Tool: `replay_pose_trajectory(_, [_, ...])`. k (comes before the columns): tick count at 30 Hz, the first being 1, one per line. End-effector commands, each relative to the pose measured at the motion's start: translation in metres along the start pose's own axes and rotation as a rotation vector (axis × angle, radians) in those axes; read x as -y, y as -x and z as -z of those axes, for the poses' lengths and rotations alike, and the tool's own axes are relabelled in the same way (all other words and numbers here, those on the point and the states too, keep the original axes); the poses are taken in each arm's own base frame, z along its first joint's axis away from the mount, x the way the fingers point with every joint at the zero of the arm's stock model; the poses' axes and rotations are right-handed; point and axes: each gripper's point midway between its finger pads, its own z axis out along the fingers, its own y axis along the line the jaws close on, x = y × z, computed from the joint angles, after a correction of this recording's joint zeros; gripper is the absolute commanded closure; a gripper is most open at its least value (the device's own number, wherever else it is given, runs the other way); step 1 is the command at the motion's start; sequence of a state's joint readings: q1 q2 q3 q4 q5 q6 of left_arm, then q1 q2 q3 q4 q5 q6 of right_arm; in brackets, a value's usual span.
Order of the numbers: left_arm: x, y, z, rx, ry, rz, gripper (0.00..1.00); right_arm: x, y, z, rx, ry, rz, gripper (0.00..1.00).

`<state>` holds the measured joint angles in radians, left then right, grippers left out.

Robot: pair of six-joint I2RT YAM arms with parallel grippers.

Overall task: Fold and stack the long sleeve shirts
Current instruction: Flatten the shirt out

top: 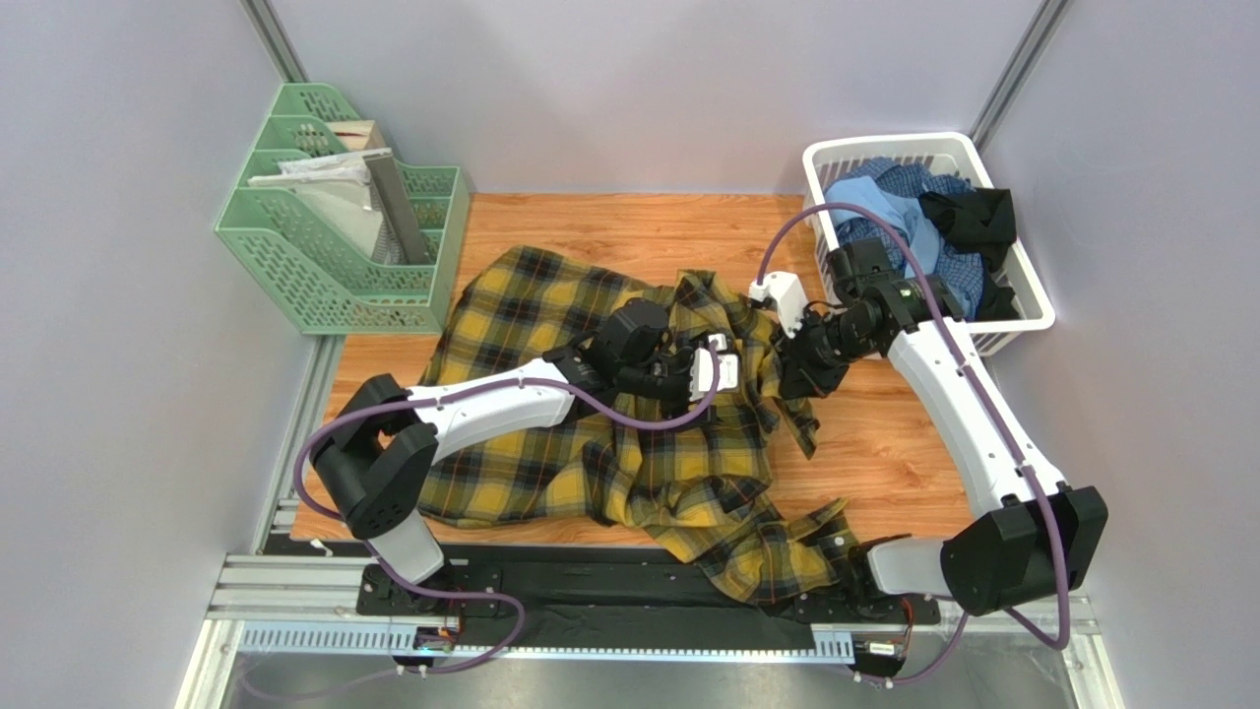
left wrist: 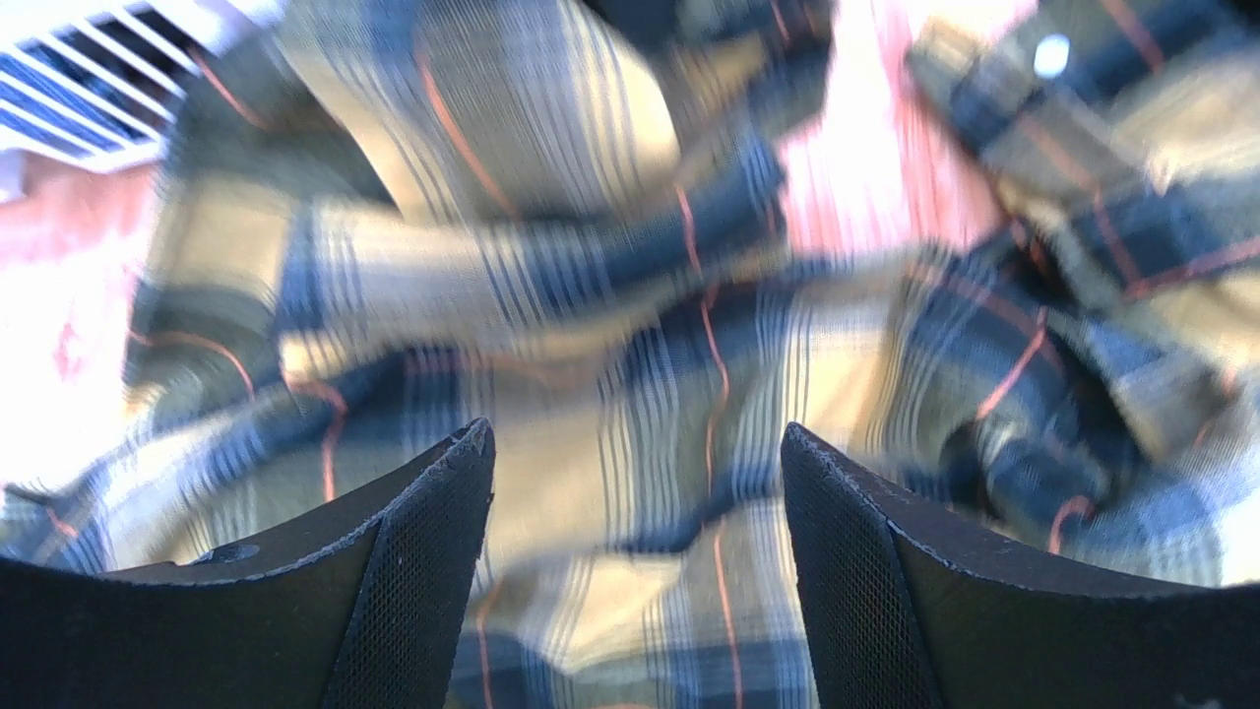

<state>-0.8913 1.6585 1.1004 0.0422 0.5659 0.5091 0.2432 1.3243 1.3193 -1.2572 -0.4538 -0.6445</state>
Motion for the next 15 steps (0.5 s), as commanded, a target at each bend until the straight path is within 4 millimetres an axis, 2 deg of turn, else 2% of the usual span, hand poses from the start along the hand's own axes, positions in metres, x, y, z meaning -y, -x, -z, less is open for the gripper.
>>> replay_pose_trajectory(1, [-0.012,0.047,0.007,0.136,0.063,0.024,0.23,-0.031,0.029,0.012,0.101,0.059,0.041,1.00])
replay_pose_trajectory(4, [-0.012,0.051,0.009,0.137,0.067,0.046,0.23,-0.041,0.033,0.010,0.109,0.092,0.049,1.00])
replay_pose_trajectory(8, [-0.012,0.046,0.007,0.120,0.066,0.058,0.26,-0.049,0.041,0.014,0.128,0.135,0.081,1.00])
replay_pose_trajectory(10, [-0.009,0.040,0.007,0.096,0.058,0.062,0.42,-0.052,0.046,0.015,0.133,0.139,0.109,1.00])
replay_pose_trajectory(11, [-0.008,0.041,0.009,0.097,0.057,0.054,0.56,-0.053,0.053,0.019,0.150,0.142,0.128,1.00])
replay_pose_trajectory(13, [0.000,0.031,0.013,0.081,0.050,0.051,0.69,-0.055,0.057,0.022,0.157,0.148,0.156,1.00])
replay_pose_trajectory(14, [0.002,0.033,0.017,0.085,0.050,0.046,0.82,-0.056,0.063,0.024,0.171,0.152,0.171,1.00])
replay_pose_trajectory(15, [0.008,0.025,0.020,0.060,0.040,0.057,0.90,-0.058,0.066,0.024,0.178,0.158,0.189,1.00])
